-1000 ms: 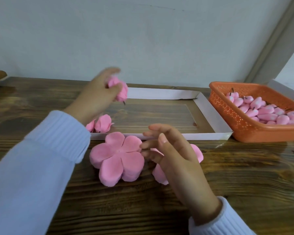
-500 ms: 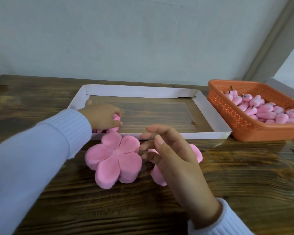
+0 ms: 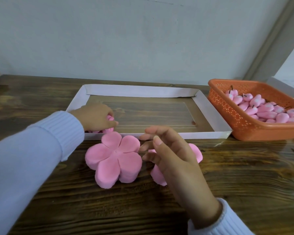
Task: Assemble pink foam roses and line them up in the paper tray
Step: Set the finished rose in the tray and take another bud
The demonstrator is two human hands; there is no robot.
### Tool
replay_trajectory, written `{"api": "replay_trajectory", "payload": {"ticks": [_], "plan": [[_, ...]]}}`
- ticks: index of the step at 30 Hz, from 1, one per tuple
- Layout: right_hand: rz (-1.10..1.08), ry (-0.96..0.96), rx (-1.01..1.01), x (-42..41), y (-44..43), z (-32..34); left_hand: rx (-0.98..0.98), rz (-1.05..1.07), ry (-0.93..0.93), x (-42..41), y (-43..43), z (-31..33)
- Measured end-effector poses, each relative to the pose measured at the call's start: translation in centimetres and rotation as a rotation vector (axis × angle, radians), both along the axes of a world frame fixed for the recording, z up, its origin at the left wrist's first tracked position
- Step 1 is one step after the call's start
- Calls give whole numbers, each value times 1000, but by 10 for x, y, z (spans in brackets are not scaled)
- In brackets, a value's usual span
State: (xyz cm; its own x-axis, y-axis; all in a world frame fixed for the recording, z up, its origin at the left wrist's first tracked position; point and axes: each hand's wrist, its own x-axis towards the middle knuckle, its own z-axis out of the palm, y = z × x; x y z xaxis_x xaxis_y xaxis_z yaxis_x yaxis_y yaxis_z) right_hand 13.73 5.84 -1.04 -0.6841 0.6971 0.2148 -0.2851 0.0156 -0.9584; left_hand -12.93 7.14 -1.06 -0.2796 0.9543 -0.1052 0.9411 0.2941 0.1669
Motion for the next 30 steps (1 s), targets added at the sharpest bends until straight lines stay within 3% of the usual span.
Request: {"api": "replay_trajectory", "payload": {"ticks": [6,12,26,30], "plan": [[-8,-11,12,0,0,0,103,-138,93,-6,-8,-5],[-14,-5,6,-1,0,0,156,-133,212,-9,-6,-12],[-31,-32,-2,0,1,0,182,-211,179,-6,-7,-8],[-22,-30,3,1,0,1,336,-191,226,-2,-18,2]]}}
